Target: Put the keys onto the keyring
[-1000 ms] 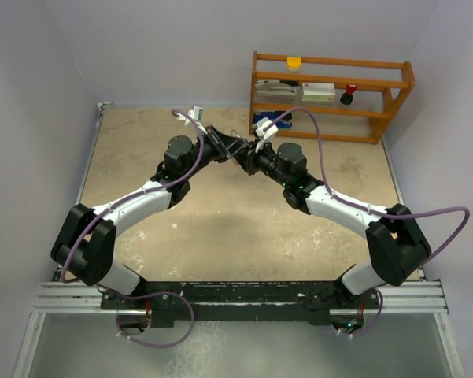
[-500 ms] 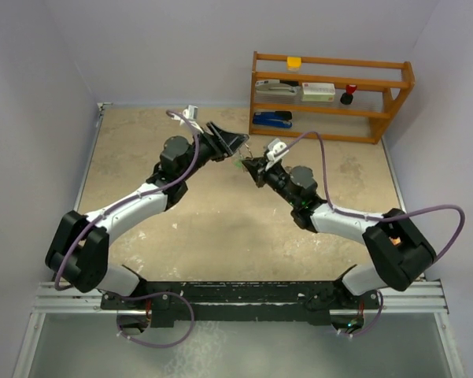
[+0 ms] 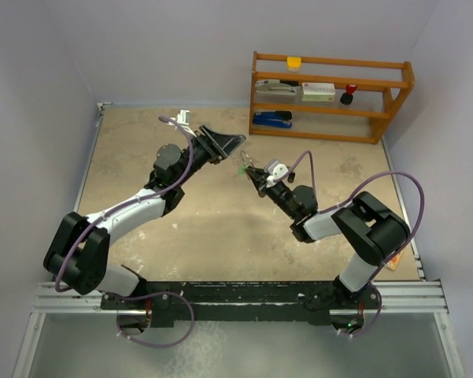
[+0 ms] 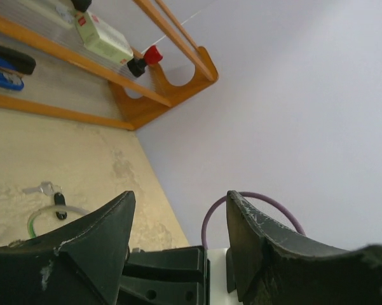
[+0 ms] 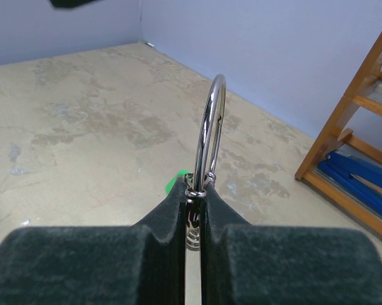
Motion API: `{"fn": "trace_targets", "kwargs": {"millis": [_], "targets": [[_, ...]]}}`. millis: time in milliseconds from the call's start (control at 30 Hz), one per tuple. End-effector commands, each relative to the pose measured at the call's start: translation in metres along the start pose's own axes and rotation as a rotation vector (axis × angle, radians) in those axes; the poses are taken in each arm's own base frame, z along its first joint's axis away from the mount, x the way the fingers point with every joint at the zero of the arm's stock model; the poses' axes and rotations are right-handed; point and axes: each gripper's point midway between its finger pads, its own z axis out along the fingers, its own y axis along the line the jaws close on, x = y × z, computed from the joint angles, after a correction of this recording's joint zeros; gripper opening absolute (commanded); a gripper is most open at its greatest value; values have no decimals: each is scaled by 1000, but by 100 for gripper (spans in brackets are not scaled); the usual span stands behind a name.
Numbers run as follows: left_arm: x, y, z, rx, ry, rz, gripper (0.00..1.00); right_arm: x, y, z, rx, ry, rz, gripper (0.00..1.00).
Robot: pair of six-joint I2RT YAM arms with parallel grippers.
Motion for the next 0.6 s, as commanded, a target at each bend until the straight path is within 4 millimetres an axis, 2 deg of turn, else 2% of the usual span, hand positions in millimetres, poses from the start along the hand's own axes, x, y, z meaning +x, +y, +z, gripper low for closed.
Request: {"fn": "trace_targets", "kwargs": {"millis": [0,267,567], "targets": [[2,-17,-7,93,8,-47,57,-87,-18,13,61,-319,-92,0],[15,-2,-11,51,42,-59,57,-95,-18,23,53,-347,-111,0],[22,11,4,29,71,-68,57,-110,-7,21,10,-386,-134,0]]}}
